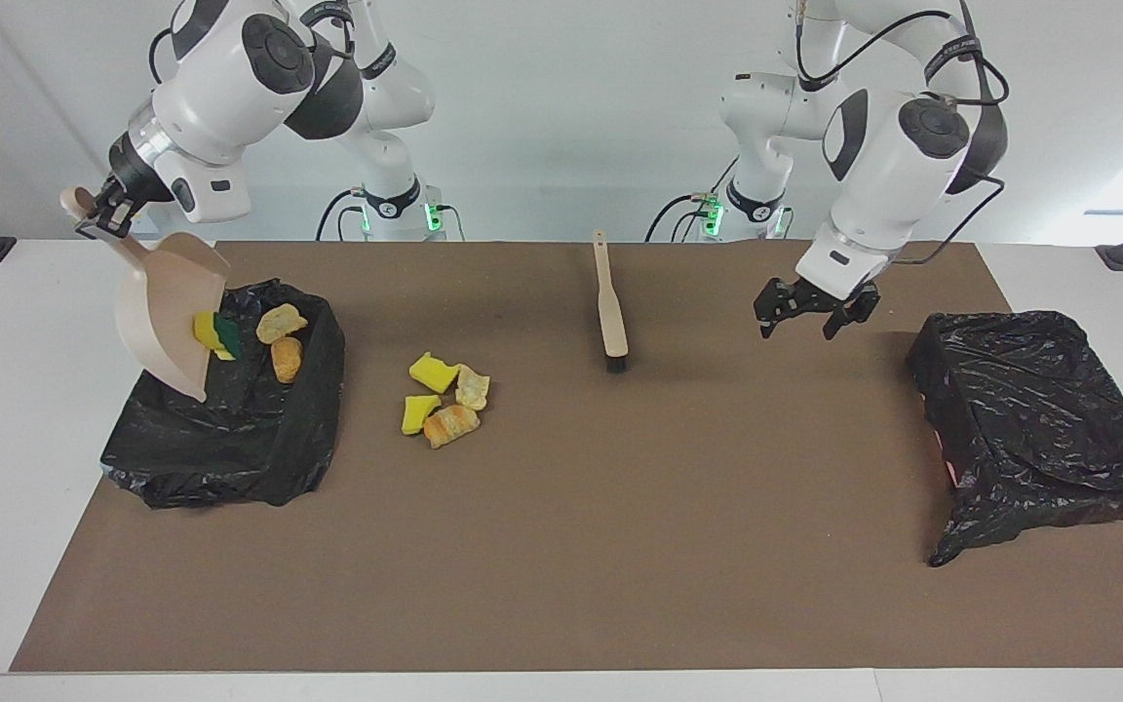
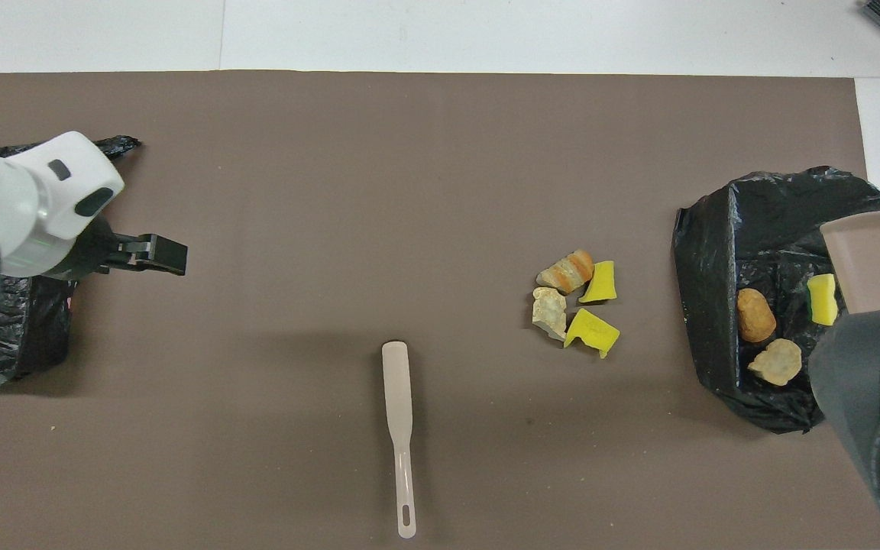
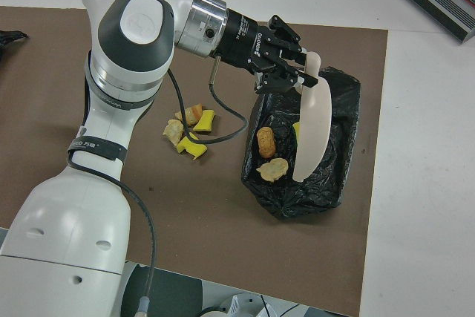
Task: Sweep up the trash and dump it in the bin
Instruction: 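Bring the empty dustpan back toward the mat center with the right gripper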
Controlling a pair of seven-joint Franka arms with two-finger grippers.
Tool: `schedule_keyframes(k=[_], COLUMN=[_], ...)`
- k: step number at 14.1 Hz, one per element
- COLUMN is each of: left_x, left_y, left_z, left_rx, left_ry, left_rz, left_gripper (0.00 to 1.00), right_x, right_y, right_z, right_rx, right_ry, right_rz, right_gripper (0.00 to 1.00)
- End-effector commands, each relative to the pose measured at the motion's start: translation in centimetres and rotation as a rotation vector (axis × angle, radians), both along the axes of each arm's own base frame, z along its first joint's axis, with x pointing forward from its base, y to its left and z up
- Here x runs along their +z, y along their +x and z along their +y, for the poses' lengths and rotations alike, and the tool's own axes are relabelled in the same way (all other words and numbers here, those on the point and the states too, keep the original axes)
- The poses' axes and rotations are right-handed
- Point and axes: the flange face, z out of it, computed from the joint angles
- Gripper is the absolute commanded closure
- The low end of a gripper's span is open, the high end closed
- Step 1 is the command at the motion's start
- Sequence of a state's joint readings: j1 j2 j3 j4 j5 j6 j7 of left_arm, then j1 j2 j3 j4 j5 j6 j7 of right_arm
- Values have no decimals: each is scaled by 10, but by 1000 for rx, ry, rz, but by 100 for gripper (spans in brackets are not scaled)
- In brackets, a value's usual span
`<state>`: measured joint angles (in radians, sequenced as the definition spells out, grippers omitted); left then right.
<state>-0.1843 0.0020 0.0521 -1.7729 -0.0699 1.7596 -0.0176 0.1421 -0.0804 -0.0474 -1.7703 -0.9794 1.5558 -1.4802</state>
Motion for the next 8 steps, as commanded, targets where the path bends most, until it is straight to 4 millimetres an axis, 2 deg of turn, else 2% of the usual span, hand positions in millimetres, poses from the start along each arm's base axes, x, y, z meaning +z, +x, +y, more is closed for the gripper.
schedule_keyframes(k=[1,3,6,8], left_x=[22,39,44,47], left_y=[5,6,5,-1], left_z=[36,58,54,49], left_rx=[-12,1,-2,-27], left_ry=[16,14,18,58], left_rz=[22,8,2,48], left_gripper=[0,0,0,0], right_x=[7,16,35,30], right_y=[-13,-25,-43,-53], right_z=[20,58,92,132], right_rx=[-83,-166,-427,-614], right_ry=[-40,-55,104,236], right_rz=[-53,-139,-330,-484], right_gripper=[100,100,100,100])
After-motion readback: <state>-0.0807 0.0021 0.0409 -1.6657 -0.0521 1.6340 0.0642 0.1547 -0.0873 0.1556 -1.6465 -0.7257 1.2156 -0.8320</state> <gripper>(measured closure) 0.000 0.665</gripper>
